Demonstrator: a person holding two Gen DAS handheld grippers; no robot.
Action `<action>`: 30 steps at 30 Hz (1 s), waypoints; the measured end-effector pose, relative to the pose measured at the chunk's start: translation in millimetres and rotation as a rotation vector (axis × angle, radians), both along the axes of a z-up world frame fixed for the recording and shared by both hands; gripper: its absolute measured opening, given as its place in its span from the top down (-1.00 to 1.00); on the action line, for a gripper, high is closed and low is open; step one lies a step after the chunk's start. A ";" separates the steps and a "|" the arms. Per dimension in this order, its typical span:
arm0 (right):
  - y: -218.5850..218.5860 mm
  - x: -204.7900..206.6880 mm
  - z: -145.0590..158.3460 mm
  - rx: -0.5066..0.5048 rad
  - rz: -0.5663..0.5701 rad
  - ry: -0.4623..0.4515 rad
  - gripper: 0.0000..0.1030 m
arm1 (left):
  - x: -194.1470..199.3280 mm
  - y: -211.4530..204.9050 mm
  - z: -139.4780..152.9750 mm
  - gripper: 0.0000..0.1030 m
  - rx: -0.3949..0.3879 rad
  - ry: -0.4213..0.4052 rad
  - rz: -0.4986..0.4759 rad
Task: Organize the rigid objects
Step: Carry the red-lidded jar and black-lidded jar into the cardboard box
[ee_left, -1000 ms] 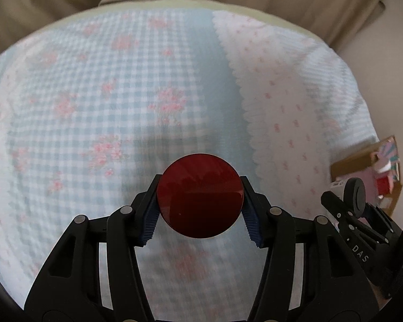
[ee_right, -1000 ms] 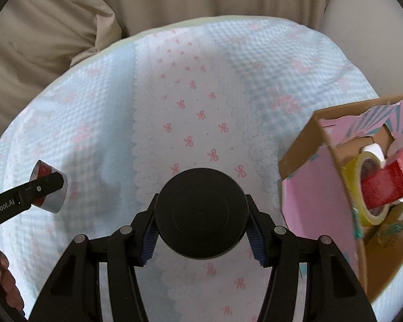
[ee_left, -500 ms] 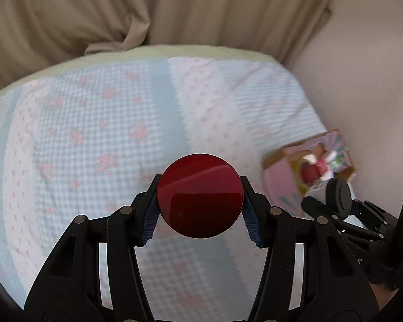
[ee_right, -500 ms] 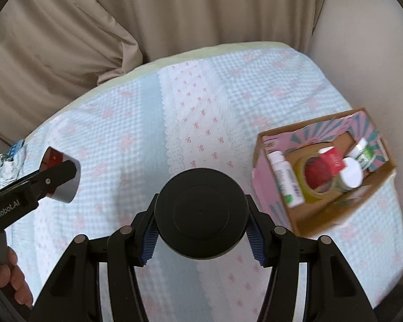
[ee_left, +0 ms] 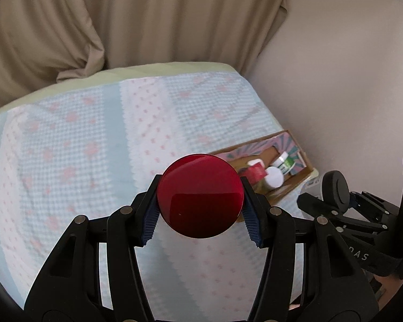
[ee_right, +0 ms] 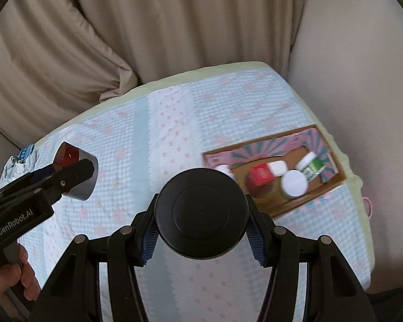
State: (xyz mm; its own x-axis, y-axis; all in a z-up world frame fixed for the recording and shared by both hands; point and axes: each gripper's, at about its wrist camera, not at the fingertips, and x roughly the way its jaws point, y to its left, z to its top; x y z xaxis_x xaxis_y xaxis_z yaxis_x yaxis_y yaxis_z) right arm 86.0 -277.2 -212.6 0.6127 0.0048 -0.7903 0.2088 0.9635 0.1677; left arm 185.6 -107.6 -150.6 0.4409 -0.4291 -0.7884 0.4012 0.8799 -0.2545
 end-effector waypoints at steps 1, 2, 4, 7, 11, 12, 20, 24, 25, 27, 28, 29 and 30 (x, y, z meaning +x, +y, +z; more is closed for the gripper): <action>-14.9 -4.2 -0.1 0.001 0.003 0.004 -0.02 | -3.2 -13.5 -2.1 0.02 -0.004 0.009 0.013; -29.1 -7.0 -1.3 0.000 0.005 0.011 -0.03 | -5.2 -23.8 -4.7 0.02 -0.008 0.018 0.022; -53.4 -9.9 -4.4 -0.001 0.008 0.027 -0.03 | -7.4 -46.1 -14.0 0.02 -0.016 0.043 0.049; -97.2 -9.5 -14.8 -0.012 0.014 0.055 -0.03 | -7.1 -74.6 -31.4 0.02 -0.033 0.093 0.081; -143.0 0.2 -28.8 -0.025 0.017 0.087 -0.03 | 2.1 -112.6 -60.7 0.02 -0.023 0.158 0.110; -155.4 4.2 -34.0 -0.024 0.017 0.096 -0.03 | 3.2 -116.8 -64.6 0.02 -0.018 0.163 0.111; -207.4 50.2 -65.7 -0.007 0.010 0.142 -0.03 | 23.0 -157.1 -120.6 0.02 0.063 0.223 0.080; -216.7 79.9 -83.2 0.010 0.018 0.161 -0.03 | 33.1 -164.5 -148.4 0.02 0.107 0.252 0.079; -217.7 88.1 -88.8 0.014 0.022 0.170 -0.03 | 35.2 -165.8 -153.6 0.02 0.114 0.255 0.075; -218.6 102.3 -100.2 0.020 0.032 0.185 -0.03 | 39.9 -168.2 -165.0 0.02 0.137 0.257 0.066; -218.1 109.9 -106.6 0.024 0.038 0.193 -0.03 | 42.8 -169.2 -170.9 0.02 0.149 0.259 0.065; -217.4 117.7 -113.3 0.028 0.045 0.200 -0.03 | 45.2 -170.3 -176.7 0.02 0.159 0.259 0.064; -218.3 123.4 -118.5 0.033 0.050 0.205 -0.03 | 46.8 -171.3 -180.8 0.02 0.167 0.259 0.062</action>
